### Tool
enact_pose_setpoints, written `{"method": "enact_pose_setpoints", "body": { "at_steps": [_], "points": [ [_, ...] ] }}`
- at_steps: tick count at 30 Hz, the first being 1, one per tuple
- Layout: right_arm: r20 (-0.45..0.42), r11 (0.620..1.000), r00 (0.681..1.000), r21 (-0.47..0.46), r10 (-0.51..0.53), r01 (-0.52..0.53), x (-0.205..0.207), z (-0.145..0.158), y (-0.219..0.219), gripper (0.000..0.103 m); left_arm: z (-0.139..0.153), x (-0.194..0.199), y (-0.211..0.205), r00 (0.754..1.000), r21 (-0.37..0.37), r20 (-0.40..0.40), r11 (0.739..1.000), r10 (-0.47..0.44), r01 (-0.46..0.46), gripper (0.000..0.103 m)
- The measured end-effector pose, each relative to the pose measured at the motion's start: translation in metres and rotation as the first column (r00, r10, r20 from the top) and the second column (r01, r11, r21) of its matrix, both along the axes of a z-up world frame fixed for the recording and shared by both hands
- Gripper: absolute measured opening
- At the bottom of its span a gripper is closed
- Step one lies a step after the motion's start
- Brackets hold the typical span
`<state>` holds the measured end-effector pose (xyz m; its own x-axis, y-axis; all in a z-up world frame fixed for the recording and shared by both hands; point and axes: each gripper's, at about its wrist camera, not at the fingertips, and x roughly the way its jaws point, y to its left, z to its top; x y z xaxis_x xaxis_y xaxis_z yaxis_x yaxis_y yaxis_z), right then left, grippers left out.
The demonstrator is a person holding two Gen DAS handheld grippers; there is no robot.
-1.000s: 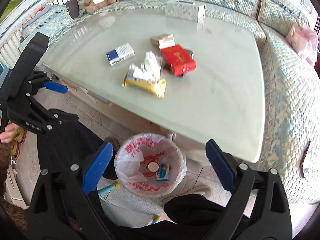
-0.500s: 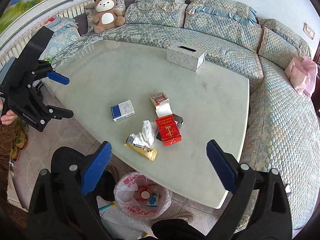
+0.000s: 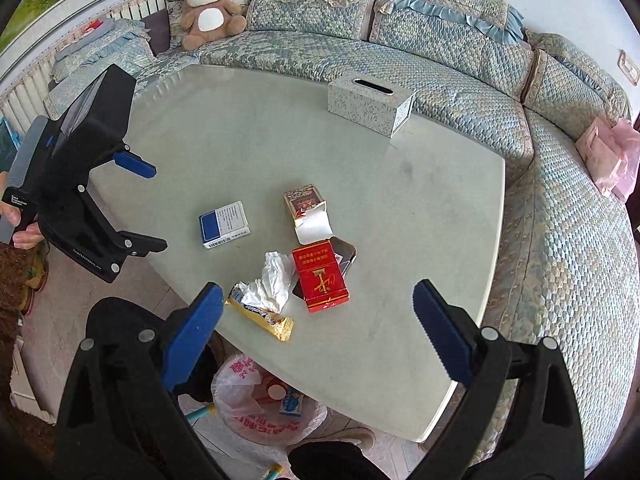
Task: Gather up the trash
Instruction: 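Move both tools back over the table toward the remaining items, then grasp the red cigarette pack with the right tool while the left tool grasps the small blue-and-white box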
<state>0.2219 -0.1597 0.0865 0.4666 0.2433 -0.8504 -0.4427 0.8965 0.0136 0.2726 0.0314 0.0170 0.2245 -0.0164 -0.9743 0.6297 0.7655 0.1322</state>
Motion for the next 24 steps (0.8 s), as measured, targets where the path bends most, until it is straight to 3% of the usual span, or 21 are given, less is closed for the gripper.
{"method": "enact_pose_setpoints", "body": {
  "at_steps": [9,24],
  "points": [
    [-0.082,0.996,0.994,-0.037,0.076,-0.079,0.031,-0.038,0.026,0.093,-0.056,0.040,0.001,0.997,0.047,-0.074,0.999,0.018,-0.014,0.091],
    [-0.225,0.976,0.964,-0.128,0.142,-0.174,0.079,-0.119,0.050,0.093,-0.131,0.090,0.010,0.982,0.043,-0.190,0.999,0.014,-0.006,0.091]
  ]
}}
